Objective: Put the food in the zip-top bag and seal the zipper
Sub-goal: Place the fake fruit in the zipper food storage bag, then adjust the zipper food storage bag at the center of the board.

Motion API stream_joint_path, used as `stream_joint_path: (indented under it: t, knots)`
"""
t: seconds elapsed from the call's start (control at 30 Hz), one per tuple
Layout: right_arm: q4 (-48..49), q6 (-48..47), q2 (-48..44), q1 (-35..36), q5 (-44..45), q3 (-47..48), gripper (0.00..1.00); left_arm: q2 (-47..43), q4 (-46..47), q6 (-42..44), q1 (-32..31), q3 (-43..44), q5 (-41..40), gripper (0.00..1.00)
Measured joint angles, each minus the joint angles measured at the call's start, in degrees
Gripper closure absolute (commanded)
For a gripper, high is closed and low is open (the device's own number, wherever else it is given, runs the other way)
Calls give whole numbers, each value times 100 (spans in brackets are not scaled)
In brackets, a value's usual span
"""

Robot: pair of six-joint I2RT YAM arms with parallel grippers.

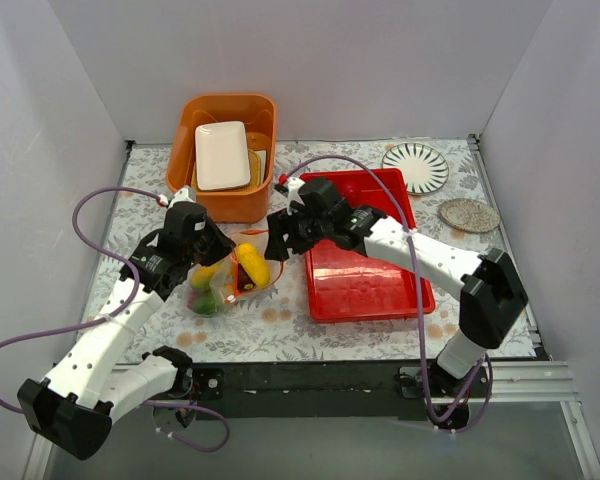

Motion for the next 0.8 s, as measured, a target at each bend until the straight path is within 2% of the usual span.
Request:
stream_joint_path:
  t: [0.2,0.37,0.47,0.5,0.53,0.57,0.6,0.8]
  knots:
    - [116,258,-767,-24,610,-979,29,-2,-61,2,0,0,-101,98]
    - [280,348,-592,-50,472,-1047,34,-2,-57,-2,0,2,-101,99]
    - [481,424,-256,-55,254,-1032,43,-2,-52,-7,0,0,-98,99]
    - [505,457,-136,-57,210,-1005,48,-2,-50,-9,0,2,-98,99]
    - [505,487,76,-57,120,-920,82,-2,-46,-11,0,2,-96,98]
    - [509,494,267,-57,66,-841,95,-7,-46,-20,0,0,-96,99]
    - [511,472,402,-57,22,-780,99,-11,-46,-24,0,2,-96,99]
    - [487,551,581,-59,-186,-647,99,-72,-83,-24,0,7,-131,99]
